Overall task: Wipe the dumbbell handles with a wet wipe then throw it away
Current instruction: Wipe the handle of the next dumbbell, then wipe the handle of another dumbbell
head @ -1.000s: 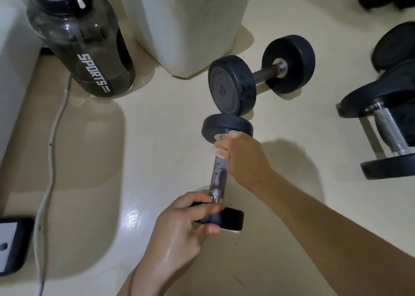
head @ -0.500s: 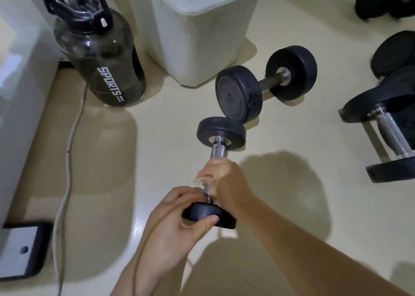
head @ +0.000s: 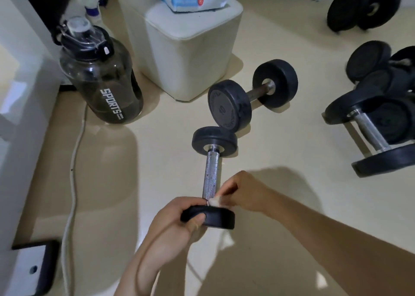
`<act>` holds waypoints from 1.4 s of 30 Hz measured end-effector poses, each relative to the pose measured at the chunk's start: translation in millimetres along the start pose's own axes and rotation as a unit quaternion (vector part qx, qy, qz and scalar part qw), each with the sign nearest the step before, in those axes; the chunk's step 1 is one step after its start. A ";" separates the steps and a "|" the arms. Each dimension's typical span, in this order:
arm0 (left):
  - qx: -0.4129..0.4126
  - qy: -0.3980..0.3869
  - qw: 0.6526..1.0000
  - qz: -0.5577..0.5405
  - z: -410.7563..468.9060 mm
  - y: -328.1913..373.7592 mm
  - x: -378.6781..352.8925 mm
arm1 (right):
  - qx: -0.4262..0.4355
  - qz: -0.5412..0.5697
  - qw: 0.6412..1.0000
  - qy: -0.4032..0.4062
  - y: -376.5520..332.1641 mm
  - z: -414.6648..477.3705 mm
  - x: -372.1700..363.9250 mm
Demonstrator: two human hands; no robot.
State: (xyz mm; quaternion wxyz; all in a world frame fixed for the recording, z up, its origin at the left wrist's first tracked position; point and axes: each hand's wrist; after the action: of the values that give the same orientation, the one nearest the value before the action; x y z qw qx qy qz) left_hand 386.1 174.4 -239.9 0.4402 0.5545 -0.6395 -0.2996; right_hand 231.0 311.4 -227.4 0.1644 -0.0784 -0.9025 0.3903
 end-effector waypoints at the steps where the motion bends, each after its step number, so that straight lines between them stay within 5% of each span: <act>1: 0.012 -0.021 1.000 -0.005 2.6 6.4 4.8 | -0.005 0.071 0.997 0.003 -6.6 -4.5 9.3; 4: -0.021 -0.016 0.991 -0.129 10.6 46.1 12.6 | 0.018 0.264 0.964 -0.033 -31.7 -19.8 30.5; 6: -0.058 0.007 0.976 -0.212 19.9 78.4 12.1 | 0.032 0.278 0.957 -0.071 -54.4 -35.0 43.5; 8: -0.093 0.018 0.968 -0.234 29.0 101.7 9.5 | 0.037 0.219 0.972 -0.076 -78.5 -50.8 54.6; 10: -0.122 0.029 0.965 -0.232 37.3 117.4 7.6 | 0.026 0.073 0.997 0.015 -100.9 -65.2 70.4; 13: -0.170 0.018 0.969 -0.177 42.9 141.8 3.3 | 0.003 -0.145 0.978 0.150 -124.2 -89.0 90.3; 16: -0.207 -0.033 0.963 -0.169 41.0 166.7 -0.1 | 0.023 -0.102 0.984 0.141 -136.5 -113.6 96.5; 22: -0.174 -0.110 0.912 -0.354 47.3 190.9 -4.5 | 0.063 0.008 0.982 0.175 -106.8 -147.0 115.9; 26: -0.146 -0.114 0.933 -0.308 56.3 195.5 -11.1 | 0.047 0.015 0.993 0.105 -86.5 -168.2 135.5; 30: -0.114 -0.125 0.978 -0.121 69.6 223.3 -26.2 | 0.038 -0.056 0.995 0.074 -64.5 -190.2 167.0; 34: -0.133 -0.124 0.983 -0.023 93.2 270.0 -63.5 | 0.088 0.120 0.985 0.086 -25.4 -208.5 210.4; 37: -0.144 -0.108 0.984 0.000 121.2 308.3 -108.5 | 0.148 0.339 0.926 0.077 8.4 -221.2 243.0; 42: -0.166 -0.109 0.980 0.010 168.4 375.1 -209.1 | 0.208 0.477 0.840 0.152 68.3 -243.9 314.1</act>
State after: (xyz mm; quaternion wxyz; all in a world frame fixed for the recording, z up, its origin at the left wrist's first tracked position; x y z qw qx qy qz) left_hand 67.7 437.3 -34.2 0.4564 0.4313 -0.6306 -0.4561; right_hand 25.9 608.3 -46.9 0.1060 -0.5213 -0.6148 0.5823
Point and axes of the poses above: each hand's wrist, its own z-axis towards the middle knuckle, its own x-axis out of the back of the hand, y = z × x, and after that the axes turned 11 degrees about -y, right-handed
